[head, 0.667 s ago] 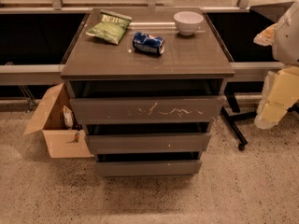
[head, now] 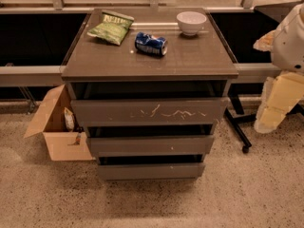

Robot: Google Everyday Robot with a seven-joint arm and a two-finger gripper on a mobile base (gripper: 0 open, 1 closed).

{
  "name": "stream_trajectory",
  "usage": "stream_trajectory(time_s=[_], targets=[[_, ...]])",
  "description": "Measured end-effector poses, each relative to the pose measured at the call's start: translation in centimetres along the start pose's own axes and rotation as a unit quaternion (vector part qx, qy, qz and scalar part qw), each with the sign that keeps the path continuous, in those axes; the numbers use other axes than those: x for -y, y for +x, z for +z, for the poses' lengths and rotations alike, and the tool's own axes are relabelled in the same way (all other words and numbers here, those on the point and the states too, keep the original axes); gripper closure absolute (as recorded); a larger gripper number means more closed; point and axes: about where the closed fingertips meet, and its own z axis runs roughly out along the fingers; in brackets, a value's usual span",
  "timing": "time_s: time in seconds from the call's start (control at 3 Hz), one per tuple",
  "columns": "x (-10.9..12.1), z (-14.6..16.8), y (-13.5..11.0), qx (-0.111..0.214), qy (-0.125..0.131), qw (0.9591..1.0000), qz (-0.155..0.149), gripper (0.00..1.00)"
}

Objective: Open top drawer

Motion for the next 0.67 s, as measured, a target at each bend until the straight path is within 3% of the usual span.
stream_trajectory(time_s=[0.33, 0.67], targets=[[-0.2, 3.6, -0.1, 0.016, -0.028, 0.9994, -0.013, 0.00], [-0.6, 10.4, -0.3, 0.057, -0.082, 0.9939, -0.047, 0.00]])
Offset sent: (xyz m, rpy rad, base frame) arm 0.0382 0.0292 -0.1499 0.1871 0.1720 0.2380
